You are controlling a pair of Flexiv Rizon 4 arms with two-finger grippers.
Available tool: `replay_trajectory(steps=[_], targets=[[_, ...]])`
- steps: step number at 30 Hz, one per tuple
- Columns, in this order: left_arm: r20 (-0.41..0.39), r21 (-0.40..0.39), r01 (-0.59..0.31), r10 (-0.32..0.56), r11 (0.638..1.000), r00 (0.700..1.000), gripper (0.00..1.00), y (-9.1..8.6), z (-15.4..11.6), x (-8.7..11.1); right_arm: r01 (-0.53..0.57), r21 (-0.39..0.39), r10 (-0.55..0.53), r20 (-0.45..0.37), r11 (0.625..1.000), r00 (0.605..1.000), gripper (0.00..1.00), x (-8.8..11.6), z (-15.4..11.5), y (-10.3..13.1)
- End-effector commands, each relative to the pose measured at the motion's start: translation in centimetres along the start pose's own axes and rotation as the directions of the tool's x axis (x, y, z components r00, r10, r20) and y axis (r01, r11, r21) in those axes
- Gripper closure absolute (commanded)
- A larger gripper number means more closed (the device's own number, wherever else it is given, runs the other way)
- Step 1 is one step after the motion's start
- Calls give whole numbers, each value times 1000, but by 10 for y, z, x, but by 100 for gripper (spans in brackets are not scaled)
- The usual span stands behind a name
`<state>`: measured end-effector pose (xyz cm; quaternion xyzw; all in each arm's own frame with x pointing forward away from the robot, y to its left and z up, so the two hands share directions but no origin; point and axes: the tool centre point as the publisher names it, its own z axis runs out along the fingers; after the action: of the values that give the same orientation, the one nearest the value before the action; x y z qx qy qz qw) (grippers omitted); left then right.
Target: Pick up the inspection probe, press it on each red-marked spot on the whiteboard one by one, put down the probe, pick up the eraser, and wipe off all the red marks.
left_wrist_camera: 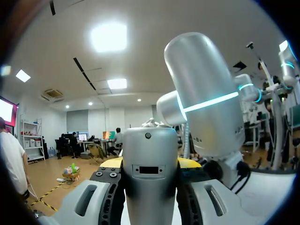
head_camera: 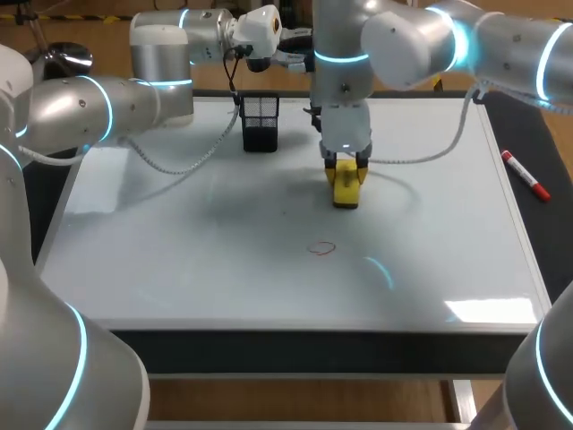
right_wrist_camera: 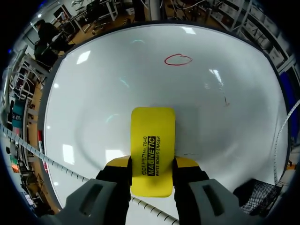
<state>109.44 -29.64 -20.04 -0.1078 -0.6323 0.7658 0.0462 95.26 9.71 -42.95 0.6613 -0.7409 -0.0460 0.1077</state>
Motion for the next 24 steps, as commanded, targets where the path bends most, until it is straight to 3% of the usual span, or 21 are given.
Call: replay_trajectory(steps=[1,7,14,24], targets=[[-4,-1,2,-2,1000,1000,100,-1,0,-1,-9,17,9,6,1000,1000,100,11,4,5],[-4,-1,2,-2,1000,1000,100,-1,0,-1,-14,25,14,14,1000,1000,100,25,-21,14],[-4,-1,2,-2,1000,1000,100,-1,0,-1,-63,105,62,13,992,998,100,63,-53,25],[-4,-1,2,-2,1000,1000,100,-1,0,-1,-151,116,149,23,982,989,100,115,-58,45]])
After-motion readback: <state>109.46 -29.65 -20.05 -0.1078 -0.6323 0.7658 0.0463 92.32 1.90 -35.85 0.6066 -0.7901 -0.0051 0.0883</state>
